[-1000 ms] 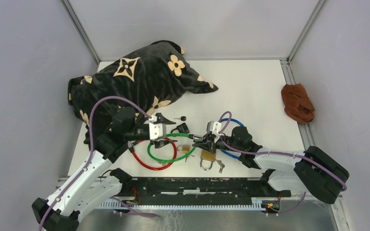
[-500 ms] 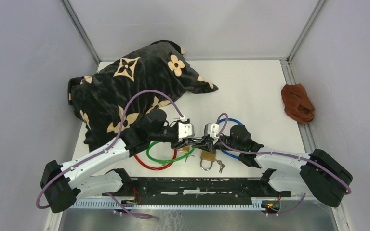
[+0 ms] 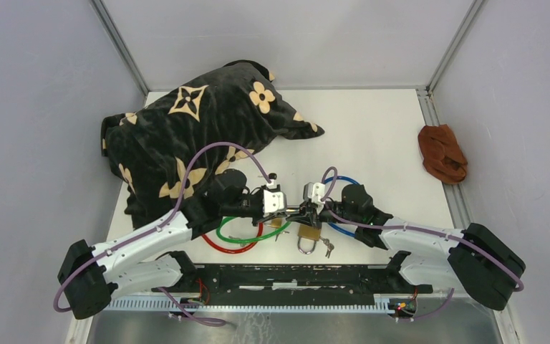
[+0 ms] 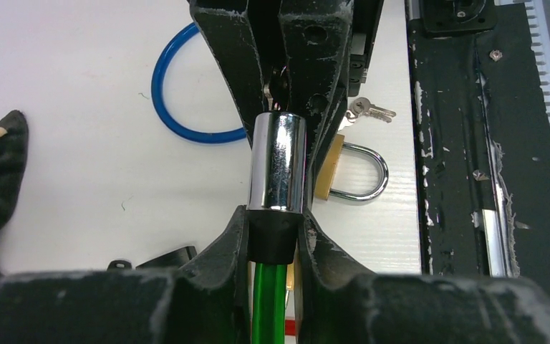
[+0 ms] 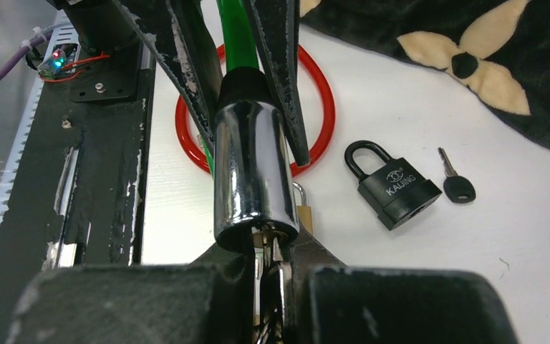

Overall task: Lock with the key
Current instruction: Lock the lock.

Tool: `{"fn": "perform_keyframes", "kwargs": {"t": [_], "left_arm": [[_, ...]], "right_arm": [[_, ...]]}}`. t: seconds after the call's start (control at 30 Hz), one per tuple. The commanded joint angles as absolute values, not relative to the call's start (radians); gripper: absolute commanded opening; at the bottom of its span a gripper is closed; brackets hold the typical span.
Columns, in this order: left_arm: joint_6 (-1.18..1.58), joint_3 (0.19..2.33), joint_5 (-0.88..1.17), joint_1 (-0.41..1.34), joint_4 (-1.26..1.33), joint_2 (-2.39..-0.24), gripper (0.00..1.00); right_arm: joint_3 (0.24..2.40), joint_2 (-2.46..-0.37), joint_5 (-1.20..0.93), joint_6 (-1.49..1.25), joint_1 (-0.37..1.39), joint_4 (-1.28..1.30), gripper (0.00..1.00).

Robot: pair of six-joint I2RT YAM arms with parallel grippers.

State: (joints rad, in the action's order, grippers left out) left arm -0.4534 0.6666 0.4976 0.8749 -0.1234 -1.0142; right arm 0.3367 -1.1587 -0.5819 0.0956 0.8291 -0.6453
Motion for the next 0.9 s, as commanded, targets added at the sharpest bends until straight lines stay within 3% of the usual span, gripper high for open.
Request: {"fn": "perform_keyframes", "kwargs": {"t": [0.0,0.07,0.23,0.33,0.53,0.7,0.87], "left_arm": [[-0.433,0.594,0.448,0.889,-0.126,-1.050,0.02],[-0.455,0.575,0.435,0.888,-0.118,-1.043,0.02],[-0.531,0.554,0.368,0.889,-0.084,-0.998,0.02],[-0.555,0.539,0.348,0.887,-0.081,-0.976,0.02],[-0.552,0.487,0.341,0.880,-0.042,-0.937,0.02],[-0.561,0.481,0.351,0.880,-0.032,-0.924,0.02],[-0.565,0.483,0.364,0.879,-0.027,-0.923,0.02]], "right_arm": [[0.396,-1.107,-0.550,0.035,0.827,-0.825,0.00],[0.396,-1.099,-0.547,0.036,0.827,-0.813,0.02],[0.355,-1.074,-0.540,0.070,0.822,-0.704,0.34],[0.335,-1.064,-0.555,0.076,0.814,-0.634,0.47],[0.375,-1.062,-0.591,0.103,0.802,-0.383,0.58],[0.394,-0.941,-0.626,0.128,0.747,-0.202,0.68],[0.502,-0.887,-0.657,0.151,0.675,-0.008,0.71]]}}
